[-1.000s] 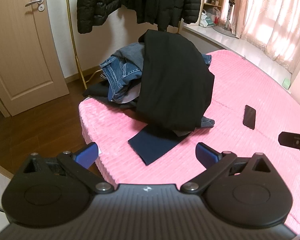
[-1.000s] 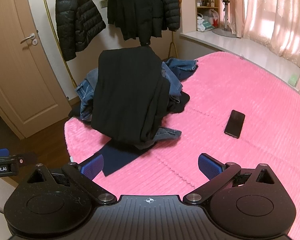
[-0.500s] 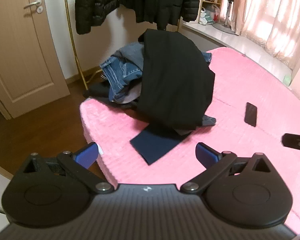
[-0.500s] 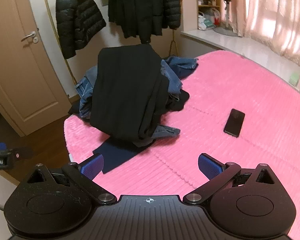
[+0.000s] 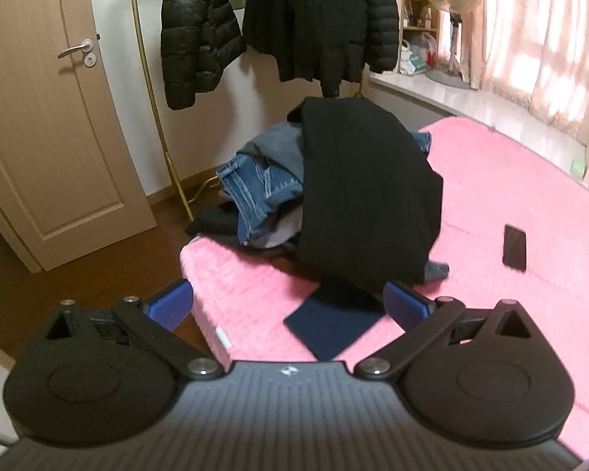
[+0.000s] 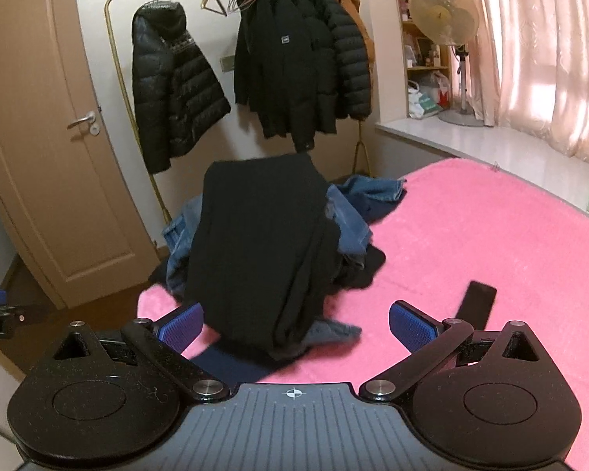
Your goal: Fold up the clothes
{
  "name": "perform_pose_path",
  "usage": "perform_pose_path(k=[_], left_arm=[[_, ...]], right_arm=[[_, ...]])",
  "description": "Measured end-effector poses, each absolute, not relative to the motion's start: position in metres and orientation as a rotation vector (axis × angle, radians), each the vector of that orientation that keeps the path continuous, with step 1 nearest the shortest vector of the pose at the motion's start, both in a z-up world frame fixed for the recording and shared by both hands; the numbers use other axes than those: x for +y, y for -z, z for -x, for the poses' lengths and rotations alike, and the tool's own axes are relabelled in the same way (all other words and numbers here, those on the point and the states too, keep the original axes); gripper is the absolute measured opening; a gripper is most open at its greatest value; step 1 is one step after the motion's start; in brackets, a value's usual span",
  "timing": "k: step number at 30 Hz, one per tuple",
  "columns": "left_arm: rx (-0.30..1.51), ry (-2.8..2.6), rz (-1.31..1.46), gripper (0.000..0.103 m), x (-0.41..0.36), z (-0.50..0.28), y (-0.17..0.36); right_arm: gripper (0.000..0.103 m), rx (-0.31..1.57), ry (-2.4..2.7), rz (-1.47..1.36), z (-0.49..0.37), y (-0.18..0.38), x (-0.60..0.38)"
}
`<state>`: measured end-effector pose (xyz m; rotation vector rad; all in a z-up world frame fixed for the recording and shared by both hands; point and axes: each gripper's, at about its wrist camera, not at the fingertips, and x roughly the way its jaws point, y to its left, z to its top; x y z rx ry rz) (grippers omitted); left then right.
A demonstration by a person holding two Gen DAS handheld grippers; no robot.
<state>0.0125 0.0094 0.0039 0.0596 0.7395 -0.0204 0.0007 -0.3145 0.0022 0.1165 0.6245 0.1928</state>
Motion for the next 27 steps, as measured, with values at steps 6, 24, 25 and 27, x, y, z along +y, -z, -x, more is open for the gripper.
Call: perform_pose_path(k=[6,24,25,27], left_arm=[[0.716,0.101,-0.058,0.102,0.031,-0.115,0.004],[0.837,0.522,-0.074,0.099,-0.003,-0.464,0.101],[0.848,0.526,-0.061,0.096,-0.004,-0.471,0.108],[0.877,0.529,-0.033,0.089,-0.005,-0.481,0.120]], right_arm=[[0.103,0.651,-0.157,-0.105,-0.086,0.005,-0.299],[0.103,0.865,-0.257,-0.198,-0.451,0.108,-0.288],[0.103,0.887,-0.263,-0.232,-0.464,0.117,-0.293],[0.103,0.920,-0.267,-0.302,-0.482,0.132,-0.299]])
